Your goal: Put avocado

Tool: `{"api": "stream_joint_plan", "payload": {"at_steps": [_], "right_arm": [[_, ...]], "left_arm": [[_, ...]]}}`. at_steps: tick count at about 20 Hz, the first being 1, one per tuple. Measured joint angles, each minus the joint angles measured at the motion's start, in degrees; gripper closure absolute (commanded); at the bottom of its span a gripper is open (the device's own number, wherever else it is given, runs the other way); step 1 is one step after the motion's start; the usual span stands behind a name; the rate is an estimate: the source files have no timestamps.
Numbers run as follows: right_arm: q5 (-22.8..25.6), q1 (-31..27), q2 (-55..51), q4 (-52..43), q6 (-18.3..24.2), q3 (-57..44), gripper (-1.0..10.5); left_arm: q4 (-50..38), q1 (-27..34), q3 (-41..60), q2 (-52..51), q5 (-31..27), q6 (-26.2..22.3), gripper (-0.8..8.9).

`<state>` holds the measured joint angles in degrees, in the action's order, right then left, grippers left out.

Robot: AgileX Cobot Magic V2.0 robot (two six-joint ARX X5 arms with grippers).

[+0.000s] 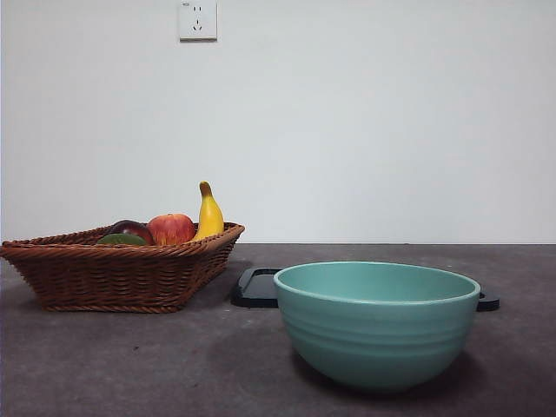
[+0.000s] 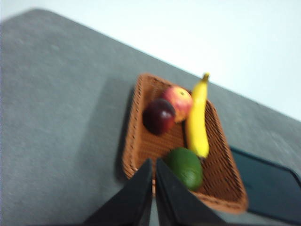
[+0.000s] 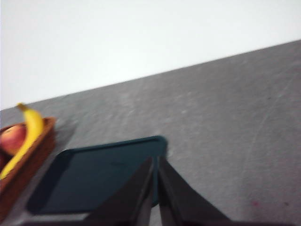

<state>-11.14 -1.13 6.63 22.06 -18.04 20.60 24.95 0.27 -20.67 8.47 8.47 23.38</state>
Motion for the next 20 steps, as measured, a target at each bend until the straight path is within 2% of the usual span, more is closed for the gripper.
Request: {"api": "stream_joint_plan", "payload": {"at_steps": [4,8,11,16,20], "right_arm": [[-5.68,0.0,6.14,7.98,1.57,8.92,9.4],[-12.98,0.13,13.66,18.25,5.25,17.9,9.4],[-16.57,1.4,18.64,25.38,7.93,23.47,9.4],[-20.26,5.49,25.68,35.91,12.09,31.87,9.4],[-20.33,11.87,29.09,44.5,16.31,34.86,9.4]], "left_arm": [[7.17,-0.02,-7.65,6.21,5.7,-2.56,8.04],[13.57,-0.02,-14.58,12.5,12.02,-6.71,8.04],[18.45,-0.44,-19.19,16.55,17.22,-9.94,8.04],[27.45,-3.26,-26.25,22.56,22.99,-14.43,8.04],[35.93,-6.84,-31.36,25.62,23.3,-17.81,8.04]]}}
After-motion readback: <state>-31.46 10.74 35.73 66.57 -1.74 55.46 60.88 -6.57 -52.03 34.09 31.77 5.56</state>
